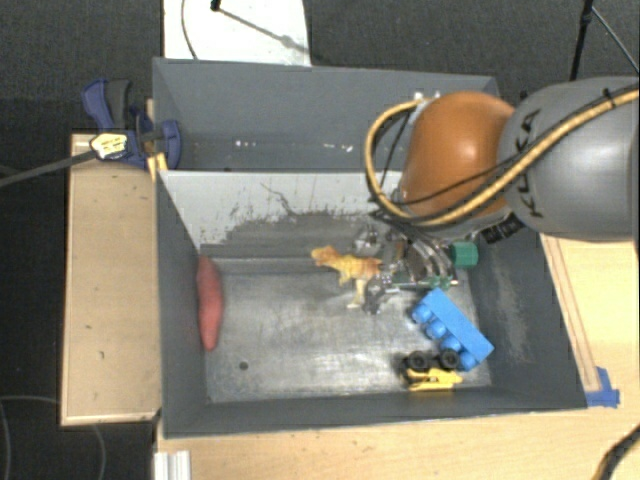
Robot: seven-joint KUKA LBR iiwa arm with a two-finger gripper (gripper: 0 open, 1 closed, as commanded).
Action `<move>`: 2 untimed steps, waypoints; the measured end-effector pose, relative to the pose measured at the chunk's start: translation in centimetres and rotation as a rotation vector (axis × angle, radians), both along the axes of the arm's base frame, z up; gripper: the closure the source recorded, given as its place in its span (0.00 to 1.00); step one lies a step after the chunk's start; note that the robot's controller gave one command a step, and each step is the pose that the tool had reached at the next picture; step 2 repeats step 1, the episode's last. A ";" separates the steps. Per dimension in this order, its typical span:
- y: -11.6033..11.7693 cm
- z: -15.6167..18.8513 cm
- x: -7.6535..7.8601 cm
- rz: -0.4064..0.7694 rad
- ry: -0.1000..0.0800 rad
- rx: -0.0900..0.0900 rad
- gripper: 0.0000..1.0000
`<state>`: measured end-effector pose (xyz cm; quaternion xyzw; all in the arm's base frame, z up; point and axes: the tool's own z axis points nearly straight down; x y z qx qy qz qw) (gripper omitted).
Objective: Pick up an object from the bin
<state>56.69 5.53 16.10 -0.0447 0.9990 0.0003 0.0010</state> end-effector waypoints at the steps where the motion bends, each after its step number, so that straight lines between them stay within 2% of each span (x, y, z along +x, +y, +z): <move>1: 1.0 8.5 1.2 -0.013 -0.001 0.000 1.00; 2: 1.0 8.5 1.2 -0.013 -0.001 0.000 1.00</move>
Offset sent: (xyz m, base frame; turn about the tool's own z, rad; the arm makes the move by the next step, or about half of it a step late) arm 0.0000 0.0000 0.0000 0.0000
